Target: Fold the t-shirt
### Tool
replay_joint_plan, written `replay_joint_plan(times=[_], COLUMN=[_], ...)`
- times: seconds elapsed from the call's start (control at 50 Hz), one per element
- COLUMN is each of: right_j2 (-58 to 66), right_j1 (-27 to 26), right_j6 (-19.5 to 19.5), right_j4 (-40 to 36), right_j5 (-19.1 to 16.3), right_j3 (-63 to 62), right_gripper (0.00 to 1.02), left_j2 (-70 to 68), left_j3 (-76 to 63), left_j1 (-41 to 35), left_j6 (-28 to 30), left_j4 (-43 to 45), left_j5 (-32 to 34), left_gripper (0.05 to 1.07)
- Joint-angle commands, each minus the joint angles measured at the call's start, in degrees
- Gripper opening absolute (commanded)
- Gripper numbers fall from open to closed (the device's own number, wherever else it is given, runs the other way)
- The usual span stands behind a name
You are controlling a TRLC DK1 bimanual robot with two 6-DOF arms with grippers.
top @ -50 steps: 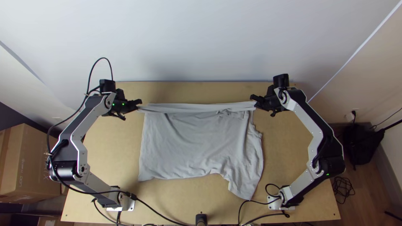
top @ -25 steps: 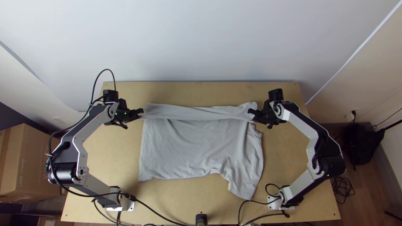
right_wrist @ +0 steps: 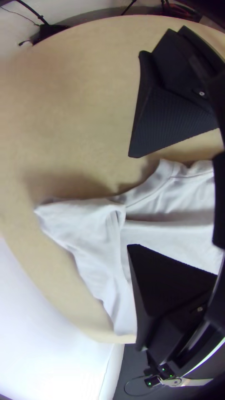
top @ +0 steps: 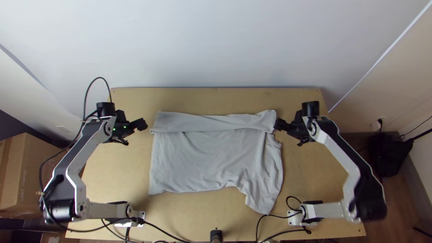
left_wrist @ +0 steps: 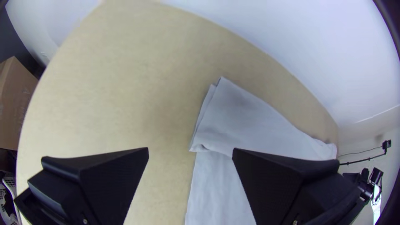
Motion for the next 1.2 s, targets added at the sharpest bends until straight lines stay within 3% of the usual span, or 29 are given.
replay_joint_plan(times=[0.0,0.3,0.54,0.6,0.74,0.92,1.1,1.18], right_j2=[-9.2,-23.8,-23.0,-23.0,-22.5,-20.7,-16.1,-13.8], right_j1=[-0.2,2.6,6.2,6.8,8.6,9.4,10.8,12.5], right_j6=[-1.0,-2.4,2.6,3.3,3.7,3.4,2.6,2.5], right_j4=[-2.3,-14.2,-26.2,-28.1,-28.8,-28.0,-27.8,-27.7], right_j5=[0.2,-0.7,-3.3,-3.6,-3.6,-3.6,-5.0,-5.6], right_j3=[-5.0,-14.4,-18.2,-18.9,-23.0,-25.0,-25.8,-25.6], right_gripper=[0.98,0.98,0.96,0.91,0.89,0.71,0.7,0.6], left_j2=[-5.2,-14.3,-20.1,-21.6,-23.3,-24.8,-25.7,-26.0], left_j3=[-1.4,-7.2,-11.7,-12.7,-13.7,-13.7,-13.9,-14.1], left_j1=[0.2,-3.3,-6.2,-6.9,-8.5,-8.6,-9.0,-9.0], left_j6=[1.6,7.8,12.5,13.2,13.7,15.1,16.2,16.5], left_j4=[-3.2,-14.0,-23.0,-24.0,-25.9,-28.0,-30.3,-30.5], left_j5=[0.9,1.2,-0.5,-1.2,-3.0,-3.4,-3.7,-3.9], left_gripper=[1.03,1.03,1.03,1.03,1.03,1.03,1.03,1.03])
